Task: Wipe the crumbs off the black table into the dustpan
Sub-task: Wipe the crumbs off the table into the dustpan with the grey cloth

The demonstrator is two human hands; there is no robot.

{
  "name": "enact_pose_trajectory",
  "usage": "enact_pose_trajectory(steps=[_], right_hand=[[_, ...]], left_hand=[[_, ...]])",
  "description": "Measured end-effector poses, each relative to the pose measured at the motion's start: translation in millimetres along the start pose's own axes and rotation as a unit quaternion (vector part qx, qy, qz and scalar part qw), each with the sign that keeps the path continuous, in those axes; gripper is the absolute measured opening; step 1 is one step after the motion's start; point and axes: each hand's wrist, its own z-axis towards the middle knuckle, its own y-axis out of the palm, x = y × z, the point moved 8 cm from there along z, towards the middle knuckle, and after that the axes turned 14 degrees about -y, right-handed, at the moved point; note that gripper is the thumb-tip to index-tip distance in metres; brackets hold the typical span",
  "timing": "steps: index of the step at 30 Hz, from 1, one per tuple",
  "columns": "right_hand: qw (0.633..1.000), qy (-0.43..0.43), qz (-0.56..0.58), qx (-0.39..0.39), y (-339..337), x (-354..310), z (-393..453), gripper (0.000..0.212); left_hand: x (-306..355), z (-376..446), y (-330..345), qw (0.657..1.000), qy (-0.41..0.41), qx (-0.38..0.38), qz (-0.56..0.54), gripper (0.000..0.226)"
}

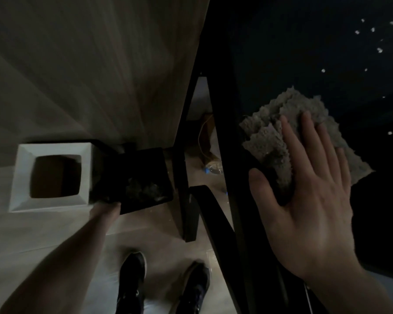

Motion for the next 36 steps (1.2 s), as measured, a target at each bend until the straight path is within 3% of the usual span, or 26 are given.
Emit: enact_pose_trajectory(steps=[5,12,20,25,28,32,36], right_hand=[[1.000,-0.005,0.002,0.018,1,-1,1,0.077],[1.000,-0.002,-0.006,0.003,6,4,1,0.075],[0.999,0.005,0.035,0.011,2,5,-2,0.066],[0.996,0.032,0.084,-0.028,-6,-13,-16,0.055],[0.980,0.072,0.184,-0.029,-31,-20,-33,0.049],[0.938,0.184,0.285,0.075,-101,-19,-61,0.040],[0.900,0.239,0.350,0.106,-149,-37,-118,0.037]], left_hand=[[2,-9,20,0.998,0.000,-0.022,0.052,0.051],[19,-40,12,0.992,0.073,0.003,0.106,0.038],[-5,-147,-92,0.960,0.152,0.019,0.232,0.011],[-53,-207,-166,0.949,0.161,0.042,0.269,0.016],[-73,-209,-189,0.945,0.190,0.031,0.264,0.047],[-85,-303,-236,0.927,0.207,0.032,0.310,0.037],[-122,-345,-264,0.927,0.201,-0.014,0.317,0.042]])
